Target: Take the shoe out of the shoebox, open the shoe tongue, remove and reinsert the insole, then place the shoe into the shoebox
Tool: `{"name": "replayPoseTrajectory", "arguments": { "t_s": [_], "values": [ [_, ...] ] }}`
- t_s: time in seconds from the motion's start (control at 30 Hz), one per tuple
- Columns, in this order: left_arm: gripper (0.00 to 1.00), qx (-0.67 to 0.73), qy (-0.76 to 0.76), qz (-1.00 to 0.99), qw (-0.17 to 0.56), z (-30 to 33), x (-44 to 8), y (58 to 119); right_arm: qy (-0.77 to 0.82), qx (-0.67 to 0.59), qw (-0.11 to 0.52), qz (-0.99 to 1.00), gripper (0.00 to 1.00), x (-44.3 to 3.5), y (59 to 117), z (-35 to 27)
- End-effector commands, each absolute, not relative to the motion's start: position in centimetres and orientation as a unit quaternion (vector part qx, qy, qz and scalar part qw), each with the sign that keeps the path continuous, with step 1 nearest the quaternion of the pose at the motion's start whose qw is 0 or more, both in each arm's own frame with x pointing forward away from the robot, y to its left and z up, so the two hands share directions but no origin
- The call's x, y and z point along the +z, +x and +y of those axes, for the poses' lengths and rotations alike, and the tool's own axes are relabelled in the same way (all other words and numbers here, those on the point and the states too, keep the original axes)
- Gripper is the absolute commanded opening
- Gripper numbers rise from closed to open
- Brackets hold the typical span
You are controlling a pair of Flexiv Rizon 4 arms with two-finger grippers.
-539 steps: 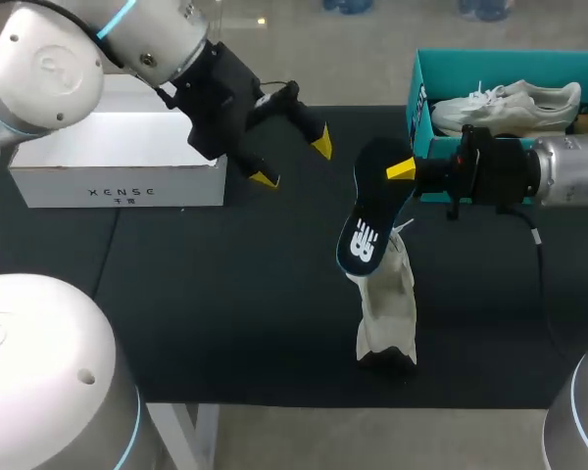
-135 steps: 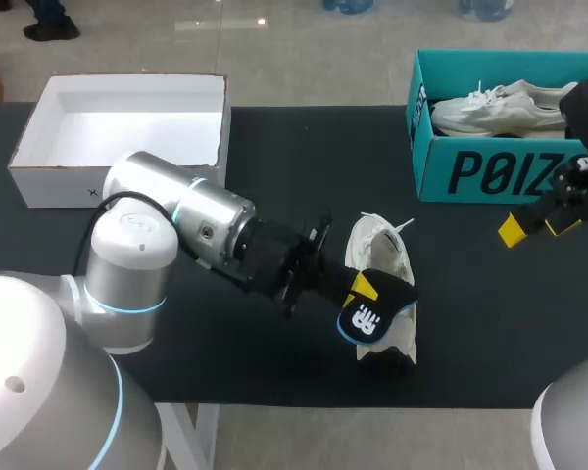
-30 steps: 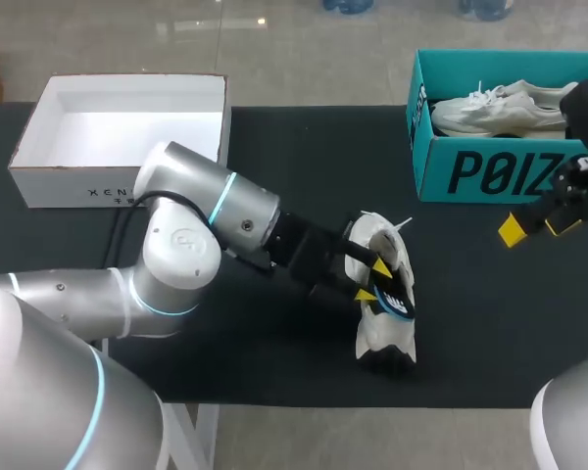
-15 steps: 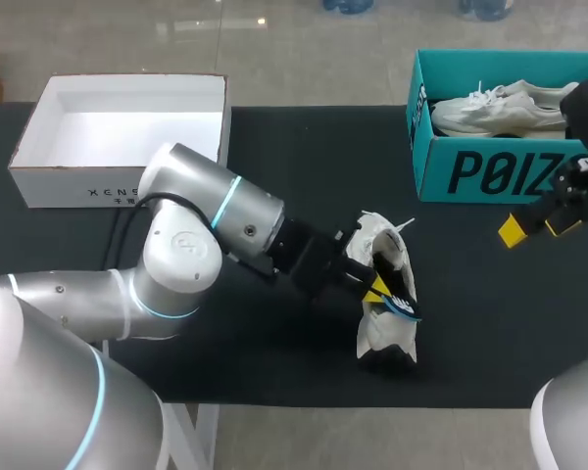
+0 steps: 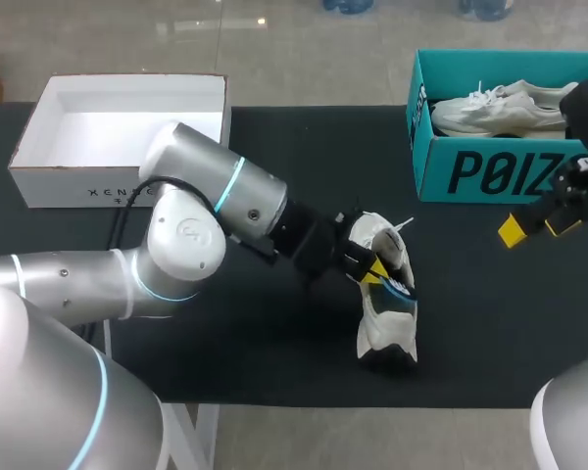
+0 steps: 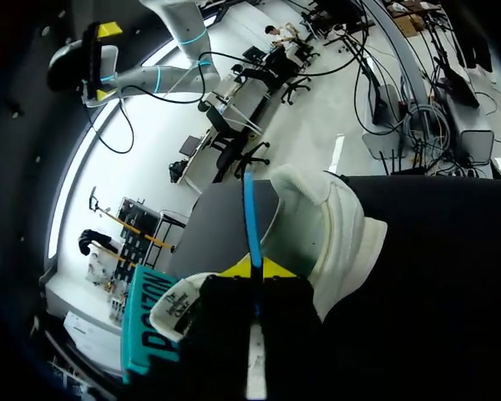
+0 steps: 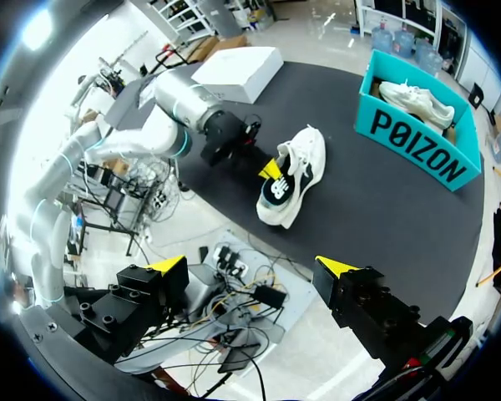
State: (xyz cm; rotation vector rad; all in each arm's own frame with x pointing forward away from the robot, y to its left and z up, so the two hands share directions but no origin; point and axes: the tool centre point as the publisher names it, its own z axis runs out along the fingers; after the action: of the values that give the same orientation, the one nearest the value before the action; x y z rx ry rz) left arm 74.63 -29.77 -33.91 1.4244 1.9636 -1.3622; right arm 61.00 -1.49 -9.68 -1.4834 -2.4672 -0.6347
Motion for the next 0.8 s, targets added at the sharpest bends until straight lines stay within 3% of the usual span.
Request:
{"name": "replayPoseTrajectory", "arguments": {
  "t_s": [0.03, 0.3, 0.33, 0.4, 0.43, 0.47, 0.53, 0.6, 0.7, 0.8],
  "values": [
    [0.0, -0.476, 0.504, 0.702, 0.161, -30.1, -35.8, 73.9, -0.501, -0.21, 0.099, -0.834, 1.0, -9.5, 61.4, -1.3],
    [0.0, -0.477, 0.498, 0.711, 0.14, -29.0, -37.4, 73.0, -0.501, -0.21, 0.099, -0.834, 1.0, -9.5, 61.4, -1.3],
    [0.2, -0.479, 0.496, 0.71, 0.142, -28.9, -37.1, 73.1, -0.501, -0.21, 0.099, -0.834, 1.0, -9.5, 61.4, -1.3],
    [0.38, -0.483, 0.49, 0.71, 0.152, -28.9, -36.7, 73.2, -0.501, -0.21, 0.099, -0.834, 1.0, -9.5, 61.4, -1.3],
    [0.53, -0.487, 0.486, 0.709, 0.154, -28.8, -36.5, 73.2, -0.501, -0.21, 0.099, -0.834, 1.0, -9.5, 61.4, -1.3],
    [0.78, -0.493, 0.481, 0.708, 0.157, -28.8, -36.4, 73.2, -0.501, -0.21, 0.099, -0.834, 1.0, -9.5, 61.4, -1.3],
    [0.87, -0.501, 0.474, 0.706, 0.161, -28.9, -36.0, 73.1, -0.501, -0.21, 0.099, -0.834, 1.0, -9.5, 61.4, -1.3],
    [0.83, -0.505, 0.472, 0.704, 0.163, -29.0, -35.6, 72.9, -0.501, -0.21, 0.099, -0.834, 1.0, -9.5, 61.4, -1.3],
    [0.61, -0.513, 0.469, 0.7, 0.163, -29.3, -35.3, 72.7, -0.501, -0.21, 0.099, -0.834, 1.0, -9.5, 61.4, -1.3],
    [0.56, -0.518, 0.469, 0.697, 0.161, -29.6, -35.1, 72.2, -0.501, -0.21, 0.099, -0.834, 1.0, -9.5, 61.4, -1.3]
  ]
}}
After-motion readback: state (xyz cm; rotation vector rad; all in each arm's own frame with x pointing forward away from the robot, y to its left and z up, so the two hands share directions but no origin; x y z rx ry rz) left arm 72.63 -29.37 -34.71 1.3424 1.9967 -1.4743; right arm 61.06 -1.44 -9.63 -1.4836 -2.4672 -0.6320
